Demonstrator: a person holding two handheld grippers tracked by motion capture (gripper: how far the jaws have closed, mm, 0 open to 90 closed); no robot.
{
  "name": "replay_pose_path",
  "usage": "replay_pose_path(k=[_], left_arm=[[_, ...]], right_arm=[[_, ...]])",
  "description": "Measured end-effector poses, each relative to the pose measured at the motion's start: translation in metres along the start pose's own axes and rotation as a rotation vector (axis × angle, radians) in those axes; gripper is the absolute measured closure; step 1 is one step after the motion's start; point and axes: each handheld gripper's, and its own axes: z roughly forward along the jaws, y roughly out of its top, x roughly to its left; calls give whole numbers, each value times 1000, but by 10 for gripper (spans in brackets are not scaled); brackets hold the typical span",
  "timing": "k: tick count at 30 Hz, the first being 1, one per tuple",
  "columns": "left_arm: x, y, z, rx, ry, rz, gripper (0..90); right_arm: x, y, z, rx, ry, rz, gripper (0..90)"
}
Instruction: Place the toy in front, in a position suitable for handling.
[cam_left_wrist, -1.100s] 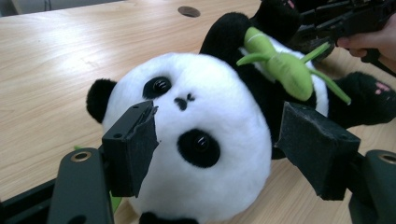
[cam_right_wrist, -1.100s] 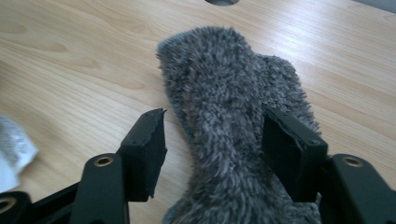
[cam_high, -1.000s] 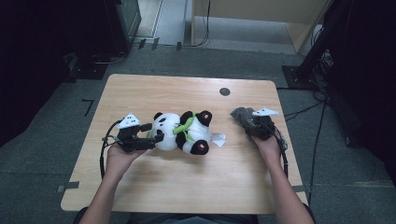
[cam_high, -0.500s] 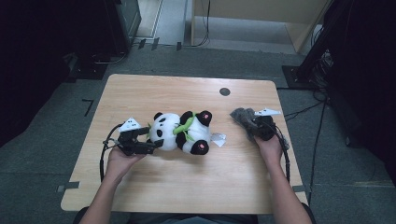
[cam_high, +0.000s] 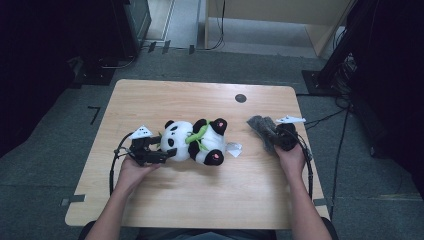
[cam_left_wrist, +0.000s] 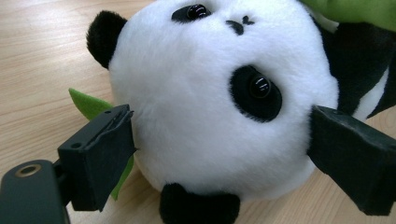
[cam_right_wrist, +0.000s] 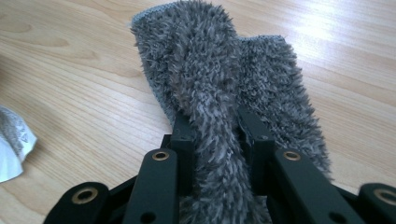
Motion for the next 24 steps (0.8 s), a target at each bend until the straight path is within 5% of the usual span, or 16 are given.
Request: replay_pose_path(k=[8,15,24], left_arm=[[4,-7,6,-2,-29,36,76],[5,-9,4,0,-37,19,221],[3,-8,3,-2,-26,-13,289]], right_arm=[[4,4,-8,-21,37,34,729],[5,7,-14,-25,48,50,729],[12,16,-23,-31,94,57,735]])
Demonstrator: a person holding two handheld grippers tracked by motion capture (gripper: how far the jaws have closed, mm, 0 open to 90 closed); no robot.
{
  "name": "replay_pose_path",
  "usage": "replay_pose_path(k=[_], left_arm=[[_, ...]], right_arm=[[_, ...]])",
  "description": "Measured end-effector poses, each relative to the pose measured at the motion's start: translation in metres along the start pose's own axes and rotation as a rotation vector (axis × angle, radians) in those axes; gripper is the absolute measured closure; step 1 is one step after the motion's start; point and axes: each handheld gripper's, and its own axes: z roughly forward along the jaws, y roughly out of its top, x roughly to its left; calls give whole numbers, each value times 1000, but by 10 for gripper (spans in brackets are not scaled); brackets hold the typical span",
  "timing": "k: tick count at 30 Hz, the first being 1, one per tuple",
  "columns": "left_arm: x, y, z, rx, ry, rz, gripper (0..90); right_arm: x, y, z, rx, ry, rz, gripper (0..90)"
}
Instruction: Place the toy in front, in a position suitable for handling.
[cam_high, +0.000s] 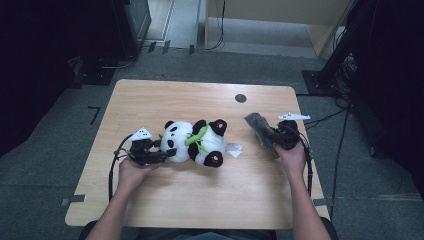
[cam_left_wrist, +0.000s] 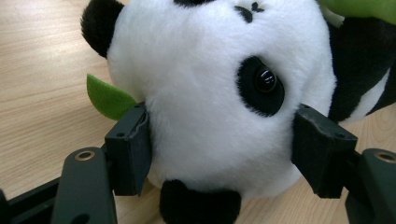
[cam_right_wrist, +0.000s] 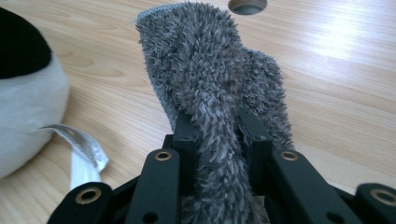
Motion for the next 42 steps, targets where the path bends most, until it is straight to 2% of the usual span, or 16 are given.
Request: replay_pose_path(k=[12,18,20,24,32,42], left_arm=[[-2,1,0,10,12,-26,287],[-3,1,0,11,21,-26,280],[-3,1,0,9,23,-20,278],[-3,0,-1,2,20,-16,276],[-5,-2,-1,-4,27,-6,273],[-5,-2,-1,-10,30,-15,276]], right_arm=[[18,12,-5,20,47,-27,743],[29,17,-7,24,63,-47,743],[39,26,-12,10,73,-76,742],[46,34,-14,8,81,-102,740],[62,53,-22,1,114,-110,740],[86,86,-27,10,143,-179,738]])
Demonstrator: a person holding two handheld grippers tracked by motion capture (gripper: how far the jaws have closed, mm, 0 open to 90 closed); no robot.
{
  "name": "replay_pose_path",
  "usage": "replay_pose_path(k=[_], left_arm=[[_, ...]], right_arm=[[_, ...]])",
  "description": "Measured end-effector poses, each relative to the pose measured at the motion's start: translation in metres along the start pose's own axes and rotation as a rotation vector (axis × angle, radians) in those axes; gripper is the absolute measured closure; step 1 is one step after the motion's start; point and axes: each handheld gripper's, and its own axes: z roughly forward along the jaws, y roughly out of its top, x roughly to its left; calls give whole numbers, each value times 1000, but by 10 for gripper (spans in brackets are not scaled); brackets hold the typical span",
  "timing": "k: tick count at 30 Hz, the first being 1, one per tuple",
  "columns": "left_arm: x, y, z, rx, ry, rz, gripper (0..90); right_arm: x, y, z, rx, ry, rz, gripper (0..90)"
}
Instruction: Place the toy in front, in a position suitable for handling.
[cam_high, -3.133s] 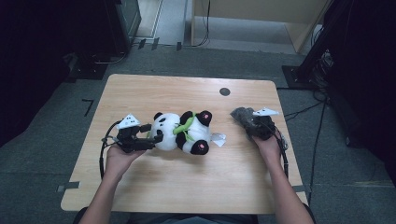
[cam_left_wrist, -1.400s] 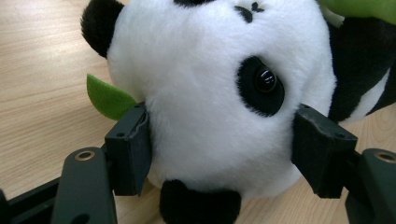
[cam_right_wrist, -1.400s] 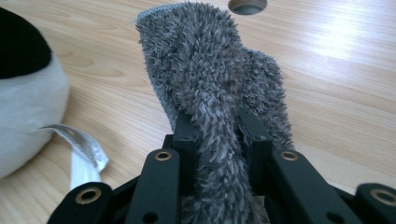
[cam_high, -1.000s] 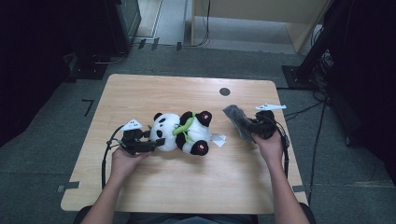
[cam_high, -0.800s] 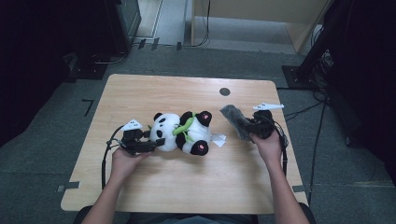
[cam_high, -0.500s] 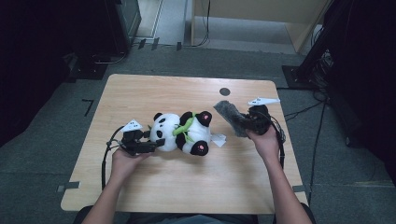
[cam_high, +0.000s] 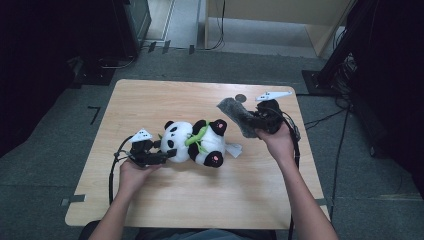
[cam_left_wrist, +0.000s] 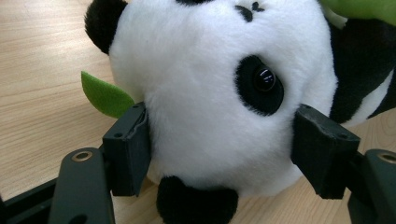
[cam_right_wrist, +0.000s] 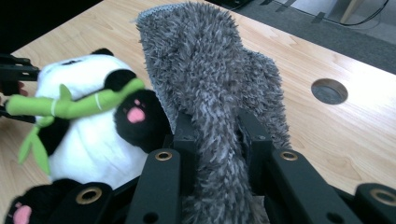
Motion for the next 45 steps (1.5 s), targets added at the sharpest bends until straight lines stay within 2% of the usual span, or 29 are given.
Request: replay_pose_path(k=[5,14,19,22,28,32,37,42,45], left_arm=[[0,0,0,-1,1,-5,277],[-1,0,0,4,3,8,276],[-1,0,-1,2,-1,13,278],[-1,0,0,0,1,11,279],[-1,0,0,-5,4,12,284],[0,1,-1,-16,2,-1,293],[-1,1,-1,-9,2,4,295],[-2,0,-1,0,7,25,294],[-2,0,-1,0,7,23,294]], right_arm=[[6,13,3,10,15,-2,737],[22,41,16,32,37,-48,738],[27,47,22,38,57,-47,738],[37,55,28,37,76,-71,738],[50,65,37,26,99,-79,733],[60,73,50,35,120,-87,734],[70,76,63,40,143,-98,730],[87,83,85,62,161,-148,730],[94,84,93,68,172,-156,731]])
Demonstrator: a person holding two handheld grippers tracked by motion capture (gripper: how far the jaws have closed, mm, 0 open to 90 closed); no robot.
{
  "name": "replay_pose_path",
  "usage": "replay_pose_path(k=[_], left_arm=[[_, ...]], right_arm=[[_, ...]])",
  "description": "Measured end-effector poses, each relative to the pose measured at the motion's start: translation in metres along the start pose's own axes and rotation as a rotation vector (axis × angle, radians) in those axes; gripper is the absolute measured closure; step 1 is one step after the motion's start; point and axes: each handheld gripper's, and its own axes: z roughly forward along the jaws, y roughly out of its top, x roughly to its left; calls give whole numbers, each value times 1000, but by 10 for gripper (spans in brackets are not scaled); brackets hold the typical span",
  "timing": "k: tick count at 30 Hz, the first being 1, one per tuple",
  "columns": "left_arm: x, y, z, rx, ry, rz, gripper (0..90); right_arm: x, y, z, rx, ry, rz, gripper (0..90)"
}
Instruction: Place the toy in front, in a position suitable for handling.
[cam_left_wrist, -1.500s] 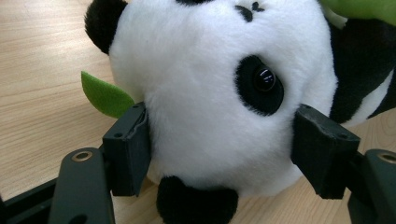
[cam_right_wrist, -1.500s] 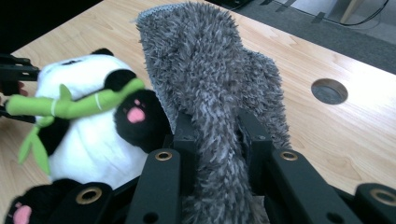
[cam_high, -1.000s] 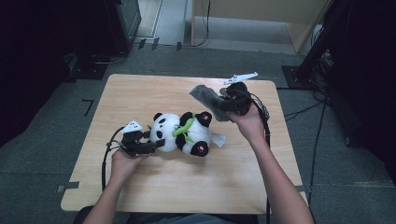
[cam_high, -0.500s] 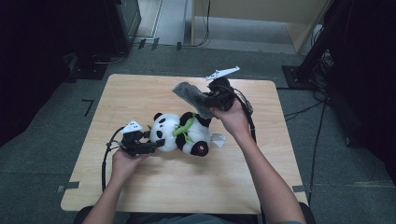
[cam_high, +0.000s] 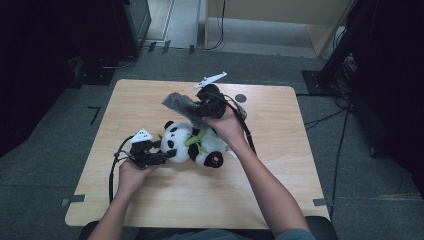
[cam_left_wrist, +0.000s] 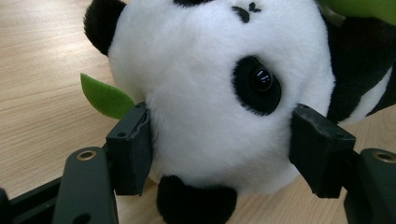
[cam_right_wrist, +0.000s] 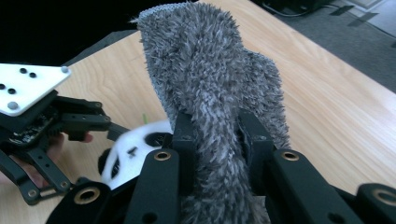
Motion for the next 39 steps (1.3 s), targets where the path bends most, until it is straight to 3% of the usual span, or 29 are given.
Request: replay_pose_path(k=[7,14,17,21,26,30,39], left_arm=[[0,0,0,5,3,-1,296],[0,0,0,12,2,-4,302],[1,0,0,20,3,-17,313],[0,2,0,31,9,-26,333],[-1,2,0,39,16,-34,356],[-1,3,0,39,18,-33,369],[-1,3,0,40,19,-39,371]], right_arm=[[17,0,36,57,42,-23,728],[29,-5,58,117,55,-61,720],[28,-10,63,128,53,-57,715],[23,-15,62,134,43,-53,713],[10,-24,54,145,36,-3,717],[-1,-30,44,154,0,8,716],[-18,-33,20,107,-38,41,716]])
